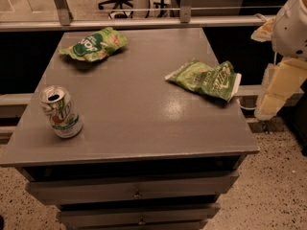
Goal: Move green jalapeno chip bag near green rice chip bag
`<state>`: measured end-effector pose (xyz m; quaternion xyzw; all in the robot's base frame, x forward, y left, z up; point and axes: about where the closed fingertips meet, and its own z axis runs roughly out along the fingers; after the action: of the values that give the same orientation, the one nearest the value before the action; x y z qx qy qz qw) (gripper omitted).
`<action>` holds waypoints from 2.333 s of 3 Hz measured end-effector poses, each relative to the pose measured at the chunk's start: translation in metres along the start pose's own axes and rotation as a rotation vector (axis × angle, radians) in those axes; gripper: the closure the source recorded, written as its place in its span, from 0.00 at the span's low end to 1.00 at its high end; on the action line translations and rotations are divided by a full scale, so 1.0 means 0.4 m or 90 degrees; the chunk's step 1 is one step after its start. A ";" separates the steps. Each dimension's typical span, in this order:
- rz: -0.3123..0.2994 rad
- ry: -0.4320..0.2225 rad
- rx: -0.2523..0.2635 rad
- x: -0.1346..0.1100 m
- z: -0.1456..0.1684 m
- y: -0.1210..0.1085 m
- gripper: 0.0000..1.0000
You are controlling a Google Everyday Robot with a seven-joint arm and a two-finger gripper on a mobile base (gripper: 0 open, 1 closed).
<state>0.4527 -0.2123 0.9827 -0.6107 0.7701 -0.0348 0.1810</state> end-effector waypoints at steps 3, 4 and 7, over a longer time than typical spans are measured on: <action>0.062 -0.082 0.068 -0.072 0.290 -0.233 0.00; 0.115 -0.100 0.061 -0.062 0.369 -0.303 0.00; 0.220 -0.168 -0.069 -0.118 0.434 -0.357 0.70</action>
Offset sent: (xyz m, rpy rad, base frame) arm 0.1527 0.0375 -0.0909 0.1537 -0.1380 -0.0678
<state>0.6500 -0.1741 0.8711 -0.4778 0.8336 0.1182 0.2508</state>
